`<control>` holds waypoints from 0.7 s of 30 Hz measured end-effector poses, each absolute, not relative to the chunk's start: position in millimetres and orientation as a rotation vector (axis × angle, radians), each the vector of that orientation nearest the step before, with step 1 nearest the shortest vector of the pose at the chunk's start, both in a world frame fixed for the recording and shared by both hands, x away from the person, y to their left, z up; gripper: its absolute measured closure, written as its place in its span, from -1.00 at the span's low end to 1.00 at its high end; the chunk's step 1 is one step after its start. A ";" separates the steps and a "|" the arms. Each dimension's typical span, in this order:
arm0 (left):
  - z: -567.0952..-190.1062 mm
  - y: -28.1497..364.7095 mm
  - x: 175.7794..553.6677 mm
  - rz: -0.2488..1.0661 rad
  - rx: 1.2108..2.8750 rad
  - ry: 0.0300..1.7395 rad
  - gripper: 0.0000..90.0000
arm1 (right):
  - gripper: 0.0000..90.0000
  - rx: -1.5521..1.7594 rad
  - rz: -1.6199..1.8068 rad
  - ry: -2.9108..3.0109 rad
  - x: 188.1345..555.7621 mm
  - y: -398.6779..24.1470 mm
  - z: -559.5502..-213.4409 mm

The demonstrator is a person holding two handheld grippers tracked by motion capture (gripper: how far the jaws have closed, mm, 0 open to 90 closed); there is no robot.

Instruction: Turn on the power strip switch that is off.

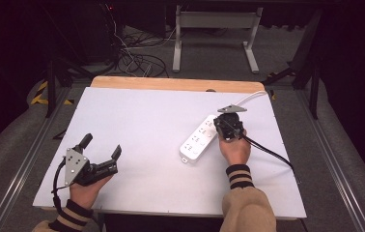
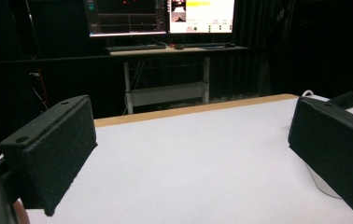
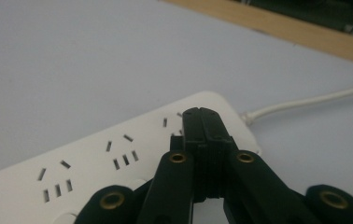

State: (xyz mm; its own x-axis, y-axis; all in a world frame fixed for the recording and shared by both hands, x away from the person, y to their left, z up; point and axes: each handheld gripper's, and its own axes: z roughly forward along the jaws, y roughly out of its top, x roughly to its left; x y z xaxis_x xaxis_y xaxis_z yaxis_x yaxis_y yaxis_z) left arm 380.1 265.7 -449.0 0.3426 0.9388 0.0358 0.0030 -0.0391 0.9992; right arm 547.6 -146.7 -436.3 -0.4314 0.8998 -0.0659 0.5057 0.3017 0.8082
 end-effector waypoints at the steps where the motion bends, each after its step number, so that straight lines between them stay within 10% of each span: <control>1: -448.9 265.7 380.0 0.969 1.390 0.934 -0.96 | 1.00 1.241 1.013 2.032 545.2 -151.1 -431.1; 12: -448.5 265.5 379.7 0.982 1.384 0.939 -0.96 | 1.00 1.051 1.397 1.744 475.9 -221.0 -383.1; 21: -449.0 264.1 381.1 0.988 1.383 0.945 -0.96 | 1.00 1.032 1.414 1.537 419.6 -277.4 -407.7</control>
